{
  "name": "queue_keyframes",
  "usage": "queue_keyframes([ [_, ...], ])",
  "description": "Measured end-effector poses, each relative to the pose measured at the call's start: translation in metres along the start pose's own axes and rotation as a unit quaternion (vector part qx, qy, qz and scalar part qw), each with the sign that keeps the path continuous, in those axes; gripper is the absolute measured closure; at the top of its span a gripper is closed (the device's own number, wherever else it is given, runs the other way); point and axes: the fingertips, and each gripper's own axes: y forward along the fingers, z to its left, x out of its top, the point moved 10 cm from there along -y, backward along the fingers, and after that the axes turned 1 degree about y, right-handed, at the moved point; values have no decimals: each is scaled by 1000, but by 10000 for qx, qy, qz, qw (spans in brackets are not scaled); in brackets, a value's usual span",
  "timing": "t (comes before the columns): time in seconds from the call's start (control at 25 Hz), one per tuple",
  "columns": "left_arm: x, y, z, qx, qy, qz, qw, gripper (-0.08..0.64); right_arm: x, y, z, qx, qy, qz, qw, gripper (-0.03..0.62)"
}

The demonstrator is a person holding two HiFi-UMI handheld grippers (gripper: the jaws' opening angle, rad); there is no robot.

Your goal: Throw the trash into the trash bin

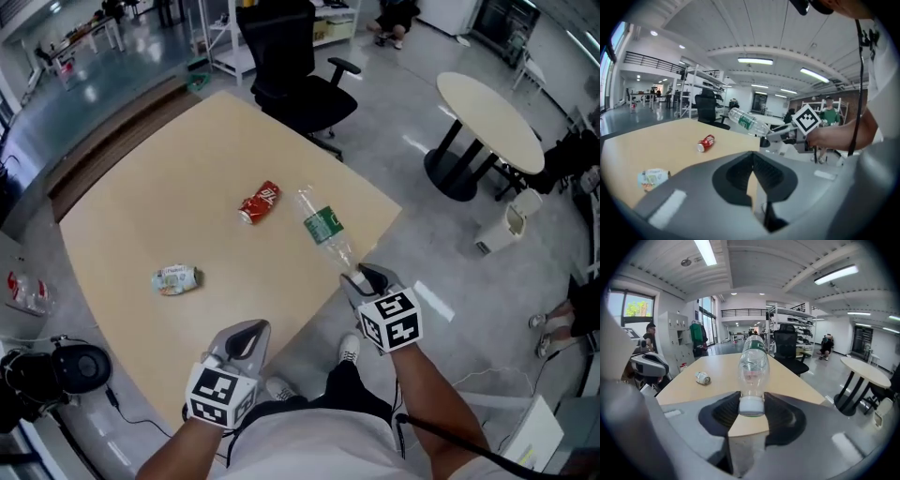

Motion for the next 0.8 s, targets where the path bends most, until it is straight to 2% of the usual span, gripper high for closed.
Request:
queue_keyframes([
  [0.2, 9, 44, -24, -665, 302, 85, 9973, 552, -29, -41, -27, -543, 375, -72, 9978, 434],
  [0.4, 23, 86, -54, -1352, 664, 143, 9885, 552, -56, -84, -52, -1143, 807, -190, 9900, 434],
  [0.64, 37, 136, -96, -1983, 988, 178, 9750, 552, -91, -140, -82, -1845, 1449, -403, 9713, 434],
  [0.8, 51, 159, -119, -2318, 1167, 202, 9655, 552, -105, -174, -98, -2224, 1687, -458, 9592, 434],
])
